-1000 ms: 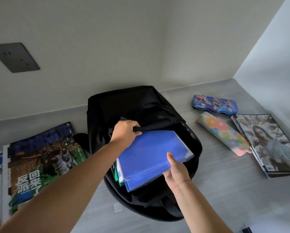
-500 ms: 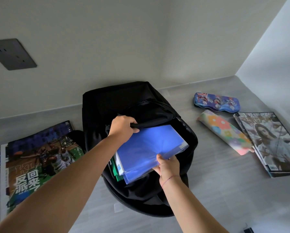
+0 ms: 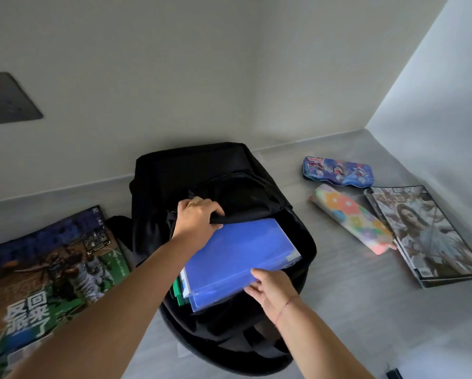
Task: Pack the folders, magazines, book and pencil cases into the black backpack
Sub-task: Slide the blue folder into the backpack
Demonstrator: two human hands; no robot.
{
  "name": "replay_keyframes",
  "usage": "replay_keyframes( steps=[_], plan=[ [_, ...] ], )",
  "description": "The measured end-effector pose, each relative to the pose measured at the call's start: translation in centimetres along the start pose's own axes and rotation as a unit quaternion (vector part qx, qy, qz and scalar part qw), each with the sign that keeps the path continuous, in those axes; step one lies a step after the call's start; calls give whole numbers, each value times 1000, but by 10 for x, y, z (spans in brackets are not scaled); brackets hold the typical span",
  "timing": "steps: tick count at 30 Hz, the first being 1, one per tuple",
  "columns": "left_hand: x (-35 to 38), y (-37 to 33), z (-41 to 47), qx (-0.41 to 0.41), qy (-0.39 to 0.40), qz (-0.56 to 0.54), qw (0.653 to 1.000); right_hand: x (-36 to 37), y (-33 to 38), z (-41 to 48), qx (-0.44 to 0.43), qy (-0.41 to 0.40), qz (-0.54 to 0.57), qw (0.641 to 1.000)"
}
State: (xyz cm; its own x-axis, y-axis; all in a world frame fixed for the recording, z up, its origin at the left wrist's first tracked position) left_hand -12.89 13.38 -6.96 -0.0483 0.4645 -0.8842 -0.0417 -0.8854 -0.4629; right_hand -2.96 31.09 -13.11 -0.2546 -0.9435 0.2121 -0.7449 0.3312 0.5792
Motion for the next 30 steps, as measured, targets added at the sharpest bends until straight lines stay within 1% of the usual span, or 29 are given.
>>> replay_keyframes(
  steps=[1, 3, 5, 6, 7, 8, 10, 11, 12, 13, 14, 16, 17, 18, 20, 21, 22, 25, 27, 29, 30],
  plan=[
    [-2, 0, -2, 5, -8, 10, 1000, -5, 3, -3, 6, 8, -11, 1000],
    [-8, 0, -7, 16, -23, 22, 999, -17, 11, -8, -26, 4, -72, 997],
    [-12, 3, -14, 24, -32, 69, 997, -28, 20, -14, -101, -17, -173, 980],
    [-14, 6, -17, 23, -36, 86, 995, -28, 25, -18, -139, -28, -228, 963],
    [-15, 9, -20, 20, -38, 93, 995, -28, 31, -20, -191, -46, -300, 933],
    [-16, 13, -23, 17, -36, 93, 995, -22, 36, -21, -245, -55, -384, 888],
    [-16, 19, -28, 14, -24, 82, 996, -3, 40, -21, -336, -61, -563, 752],
    [-15, 20, -30, 15, -19, 77, 997, 7, 36, -18, -350, -46, -631, 691],
    [-14, 22, -32, 16, -16, 73, 997, 13, 29, -11, -345, -30, -679, 647],
    [-14, 22, -34, 17, -13, 68, 997, 17, 22, -6, -332, -20, -710, 621],
    [-14, 22, -36, 19, -12, 61, 998, 19, 17, -2, -325, -20, -727, 604],
    [-13, 22, -39, 21, -9, 54, 998, 20, 17, 0, -339, -27, -724, 601],
    [-14, 22, -41, 21, -9, 53, 998, 21, 19, -2, -348, -28, -708, 614],
    [-15, 21, -42, 21, -10, 52, 998, 20, 23, -4, -357, -27, -681, 638],
    [-17, 18, -42, 21, -21, 49, 998, 18, 32, -12, -370, -20, -611, 699],
    [-19, 15, -42, 23, -28, 49, 998, 16, 37, -17, -377, -18, -578, 724],
    [-21, 10, -42, 26, -36, 48, 998, 13, 42, -22, -386, -19, -550, 740],
    [-26, -3, -41, 27, -46, 31, 998, 8, 55, -33, -406, -35, -483, 775],
    [-34, -6, -43, 1, -65, -4, 998, 14, 59, -37, -406, -28, -444, 798],
    [-50, 1, -52, -45, -108, -47, 992, 34, 58, -44, -409, 10, -419, 811],
    [-59, 8, -60, -71, -135, -61, 986, 50, 55, -49, -414, 40, -416, 809]
  ],
)
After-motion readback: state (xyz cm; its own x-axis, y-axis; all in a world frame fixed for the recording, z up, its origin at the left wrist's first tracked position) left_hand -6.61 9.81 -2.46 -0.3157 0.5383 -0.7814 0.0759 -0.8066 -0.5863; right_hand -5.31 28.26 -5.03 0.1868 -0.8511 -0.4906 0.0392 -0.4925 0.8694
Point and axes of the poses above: each hand's wrist, its own z-axis towards the middle knuckle, its own x-axis out of the palm, y = z × x, the point moved 6 cm from there along z, towards the middle knuckle, and after that the axes turned 2 degrees about y, right-handed, at the moved point
